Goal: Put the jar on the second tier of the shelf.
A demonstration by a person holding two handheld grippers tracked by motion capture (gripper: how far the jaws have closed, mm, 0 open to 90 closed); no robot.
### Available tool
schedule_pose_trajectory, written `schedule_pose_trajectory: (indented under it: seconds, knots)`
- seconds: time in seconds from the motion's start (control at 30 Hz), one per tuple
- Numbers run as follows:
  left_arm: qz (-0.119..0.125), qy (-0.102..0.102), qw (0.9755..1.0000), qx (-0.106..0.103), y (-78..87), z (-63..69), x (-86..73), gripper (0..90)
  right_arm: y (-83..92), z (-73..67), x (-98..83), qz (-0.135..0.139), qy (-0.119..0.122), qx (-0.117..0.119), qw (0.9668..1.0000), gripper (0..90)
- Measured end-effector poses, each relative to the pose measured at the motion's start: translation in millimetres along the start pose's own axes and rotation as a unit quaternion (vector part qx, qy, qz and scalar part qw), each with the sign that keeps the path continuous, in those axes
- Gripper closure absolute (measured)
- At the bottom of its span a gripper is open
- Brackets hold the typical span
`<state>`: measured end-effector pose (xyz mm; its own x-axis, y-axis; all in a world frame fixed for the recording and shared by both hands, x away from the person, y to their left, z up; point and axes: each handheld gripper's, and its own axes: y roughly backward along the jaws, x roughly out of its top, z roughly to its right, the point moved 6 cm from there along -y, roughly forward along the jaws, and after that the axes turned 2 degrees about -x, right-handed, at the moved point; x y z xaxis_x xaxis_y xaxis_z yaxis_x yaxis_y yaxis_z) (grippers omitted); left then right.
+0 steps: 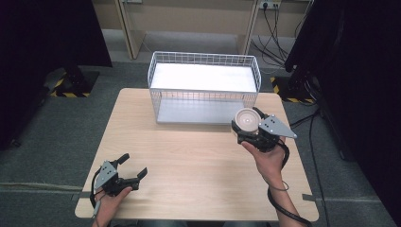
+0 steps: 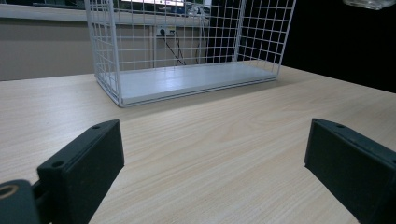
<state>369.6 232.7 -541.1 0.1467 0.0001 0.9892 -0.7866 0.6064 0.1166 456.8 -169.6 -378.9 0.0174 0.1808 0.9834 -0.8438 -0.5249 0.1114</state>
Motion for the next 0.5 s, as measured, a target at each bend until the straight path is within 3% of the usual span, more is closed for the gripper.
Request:
schedule_pose_trajectory:
  seconds: [0.5]
  knots:
    - [0.0, 0.002, 1.0, -0.001, -0.3, -0.1, 0.1, 4.0, -22.1, 7.8, 22.9, 0.007, -0.001, -0.008, 0.9999, 12.0]
